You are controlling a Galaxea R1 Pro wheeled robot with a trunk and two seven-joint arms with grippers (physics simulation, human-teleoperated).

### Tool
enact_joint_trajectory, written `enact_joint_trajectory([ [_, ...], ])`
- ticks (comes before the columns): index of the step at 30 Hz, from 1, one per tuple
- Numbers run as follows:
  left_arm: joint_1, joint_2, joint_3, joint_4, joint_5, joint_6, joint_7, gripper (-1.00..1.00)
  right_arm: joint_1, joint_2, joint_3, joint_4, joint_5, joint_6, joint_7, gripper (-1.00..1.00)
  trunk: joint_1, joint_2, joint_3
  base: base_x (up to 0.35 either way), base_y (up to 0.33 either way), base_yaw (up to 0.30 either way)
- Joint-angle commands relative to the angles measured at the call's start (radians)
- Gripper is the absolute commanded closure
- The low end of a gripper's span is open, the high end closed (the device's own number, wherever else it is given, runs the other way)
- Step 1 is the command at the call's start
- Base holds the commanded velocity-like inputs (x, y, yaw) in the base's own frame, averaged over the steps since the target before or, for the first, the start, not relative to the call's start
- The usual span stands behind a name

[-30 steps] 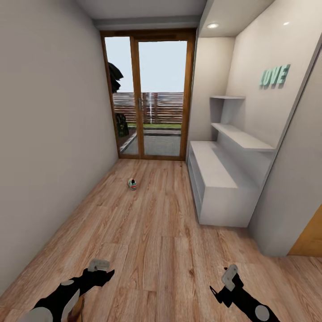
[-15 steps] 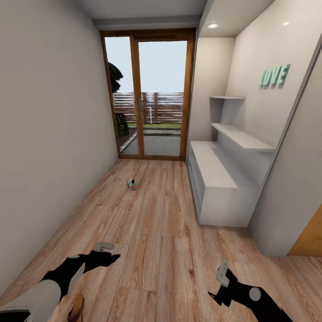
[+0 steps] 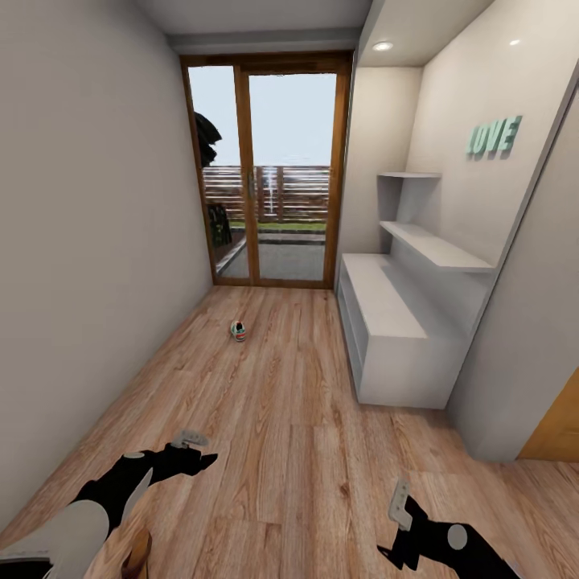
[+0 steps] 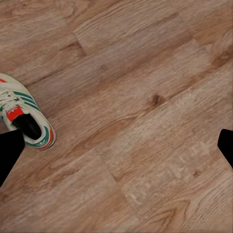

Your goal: Pick up the two gym shoes and the two sandals from the corridor floor and place them onto the hallstand (shoe rack) in the corridor, making sure they are on the rack and not on the floor. Arrange them so the two gym shoes are next to each other and the two sandals are next to each other.

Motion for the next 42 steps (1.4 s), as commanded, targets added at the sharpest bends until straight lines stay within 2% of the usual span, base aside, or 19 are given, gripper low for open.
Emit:
enact_joint_trajectory([
  [1, 0.000, 0.000, -0.001, -0.009, -0.006, 0.006, -0.004, -1.00, -0.001, 0.000, 0.000, 0.001, 0.011, -0.007, 0.001, -1.00, 0.000, -0.001, -0.001, 0.000, 0.000, 0.000],
  [5, -0.001, 0.000, -0.001, -0.017, -0.007, 0.010, -0.005, -1.00, -0.001, 0.000, 0.001, 0.001, 0.011, -0.008, 0.001, -1.00, 0.000, -0.001, -0.001, 0.000, 0.000, 0.000],
  [19, -0.009, 0.000, -0.001, -0.020, -0.007, 0.015, -0.006, -1.00, -0.001, 0.001, 0.001, 0.003, 0.011, -0.005, 0.001, -1.00, 0.054, -0.099, -0.046, 0.000, 0.000, 0.000],
  [30, -0.012, -0.005, -0.033, -0.038, -0.006, 0.062, -0.006, -1.00, -0.001, 0.001, 0.001, 0.001, 0.011, -0.005, 0.002, -1.00, 0.096, -0.176, -0.092, 0.000, 0.000, 0.000],
  [42, -0.009, -0.007, -0.048, -0.060, -0.005, 0.084, -0.006, -1.00, -0.001, 0.001, 0.001, 0.001, 0.011, -0.005, 0.002, -1.00, 0.142, -0.260, -0.148, 0.000, 0.000, 0.000],
])
